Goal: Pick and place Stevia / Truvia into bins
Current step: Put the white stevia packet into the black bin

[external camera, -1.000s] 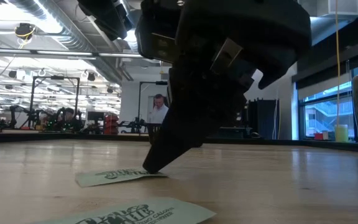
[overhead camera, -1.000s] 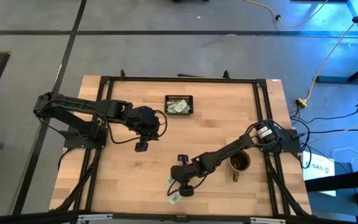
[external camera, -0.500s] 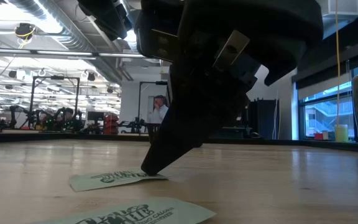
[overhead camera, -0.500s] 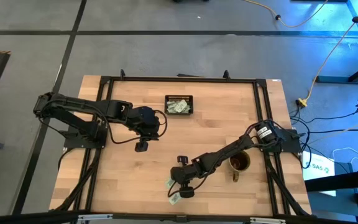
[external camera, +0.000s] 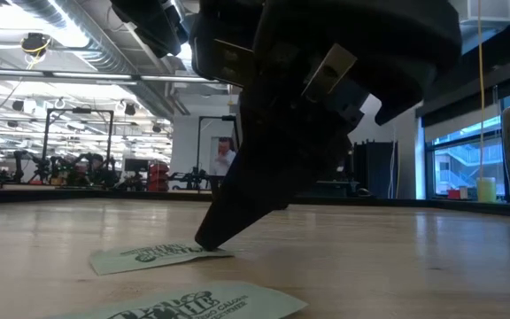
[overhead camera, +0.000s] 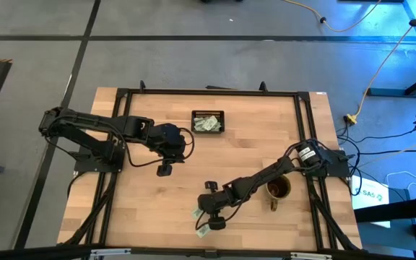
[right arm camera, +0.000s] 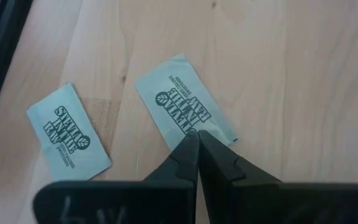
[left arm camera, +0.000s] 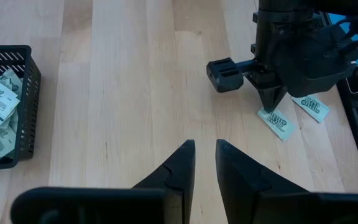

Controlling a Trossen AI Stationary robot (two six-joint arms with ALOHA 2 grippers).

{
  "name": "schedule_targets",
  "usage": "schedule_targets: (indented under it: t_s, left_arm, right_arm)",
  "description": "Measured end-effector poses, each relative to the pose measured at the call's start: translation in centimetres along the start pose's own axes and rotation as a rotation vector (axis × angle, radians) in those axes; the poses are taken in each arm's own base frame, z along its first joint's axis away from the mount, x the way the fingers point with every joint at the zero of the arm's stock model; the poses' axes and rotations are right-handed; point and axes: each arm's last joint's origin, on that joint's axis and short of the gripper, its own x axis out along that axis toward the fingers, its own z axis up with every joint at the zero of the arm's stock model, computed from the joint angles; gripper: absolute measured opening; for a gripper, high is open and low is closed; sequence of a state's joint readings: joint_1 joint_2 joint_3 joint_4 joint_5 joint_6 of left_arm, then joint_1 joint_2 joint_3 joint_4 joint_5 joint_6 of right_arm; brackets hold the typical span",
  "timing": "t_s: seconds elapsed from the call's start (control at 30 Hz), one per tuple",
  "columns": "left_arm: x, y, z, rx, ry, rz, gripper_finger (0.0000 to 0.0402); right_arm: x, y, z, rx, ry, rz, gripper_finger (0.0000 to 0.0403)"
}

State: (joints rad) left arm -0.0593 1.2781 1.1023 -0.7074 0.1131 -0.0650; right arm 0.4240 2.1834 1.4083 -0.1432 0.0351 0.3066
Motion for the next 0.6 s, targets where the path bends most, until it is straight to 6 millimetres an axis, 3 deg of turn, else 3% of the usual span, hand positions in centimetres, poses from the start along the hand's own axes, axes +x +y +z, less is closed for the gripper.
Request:
schedule_targets:
  t_s: [0.17,0.47,0.6]
  left_arm:
    - [0.0,0.0,0.0,0.0,0.0,0.0,0.0059]
    - [0.0,0.0,0.0,0.0,0.0,0.0,0.0059]
    - [0.0,0.0,0.0,0.0,0.0,0.0,0.0059]
  right_arm:
    - [-0.03,0.03,0.06,0.0,-0.004,0.005,0.0022]
    - [-0.07,0.09,0.12,-0.001,-0.008,0.011,0.0092]
    - [-0.1,0.06,0.02,-0.032,0.004,0.006,0.0101]
